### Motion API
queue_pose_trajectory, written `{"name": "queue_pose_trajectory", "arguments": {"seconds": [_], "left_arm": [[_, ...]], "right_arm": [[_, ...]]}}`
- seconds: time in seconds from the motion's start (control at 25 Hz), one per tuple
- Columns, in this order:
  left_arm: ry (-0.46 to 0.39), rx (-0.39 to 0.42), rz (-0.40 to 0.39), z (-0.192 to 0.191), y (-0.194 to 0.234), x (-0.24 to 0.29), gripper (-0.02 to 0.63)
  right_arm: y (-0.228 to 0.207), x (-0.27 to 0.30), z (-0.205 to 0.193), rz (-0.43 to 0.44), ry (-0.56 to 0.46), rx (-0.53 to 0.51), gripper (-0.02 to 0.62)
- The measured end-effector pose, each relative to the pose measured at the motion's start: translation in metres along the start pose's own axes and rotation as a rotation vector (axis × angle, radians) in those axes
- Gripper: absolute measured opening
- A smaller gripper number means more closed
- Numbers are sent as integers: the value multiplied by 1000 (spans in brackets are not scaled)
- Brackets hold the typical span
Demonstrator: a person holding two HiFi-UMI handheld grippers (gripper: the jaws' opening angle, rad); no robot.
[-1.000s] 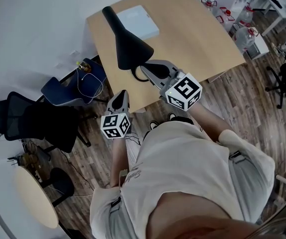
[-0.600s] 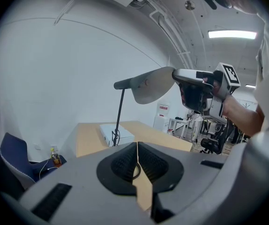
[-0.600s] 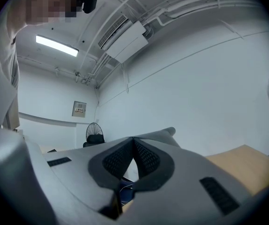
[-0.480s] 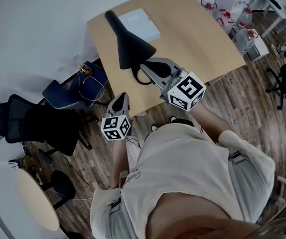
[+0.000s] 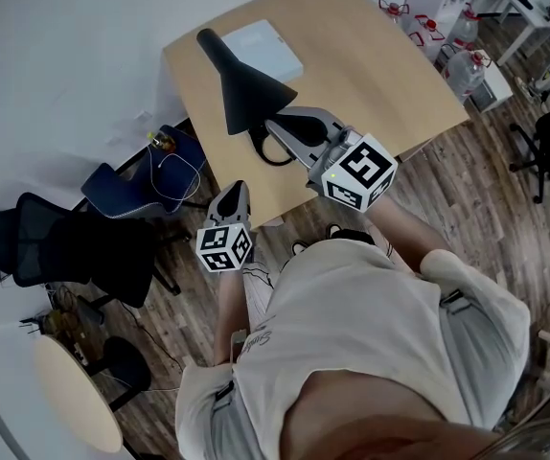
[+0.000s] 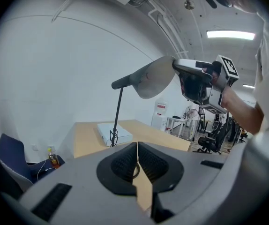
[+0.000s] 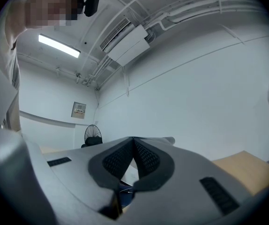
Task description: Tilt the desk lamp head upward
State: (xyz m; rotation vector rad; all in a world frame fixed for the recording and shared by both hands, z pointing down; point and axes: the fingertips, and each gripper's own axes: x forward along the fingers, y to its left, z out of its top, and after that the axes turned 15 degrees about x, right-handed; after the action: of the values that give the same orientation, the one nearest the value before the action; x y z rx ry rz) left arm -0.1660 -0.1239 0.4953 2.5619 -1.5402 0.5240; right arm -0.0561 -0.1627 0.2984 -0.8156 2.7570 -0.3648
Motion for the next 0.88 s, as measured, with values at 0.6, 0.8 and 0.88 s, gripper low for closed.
{"name": "queue_pose_trajectory", "arguments": {"seconds": [0.6, 0.8, 0.88], "left_arm": [[9, -14, -12, -10, -1, 0, 17], [7, -24, -7, -14, -1, -2, 17], [8, -25, -4, -14, 1, -3, 17]], "right_arm": [[6, 6, 20, -3, -13, -54, -6], [3, 4, 19, -7, -11, -35, -6], [3, 4, 15, -5, -11, -20, -5]]}}
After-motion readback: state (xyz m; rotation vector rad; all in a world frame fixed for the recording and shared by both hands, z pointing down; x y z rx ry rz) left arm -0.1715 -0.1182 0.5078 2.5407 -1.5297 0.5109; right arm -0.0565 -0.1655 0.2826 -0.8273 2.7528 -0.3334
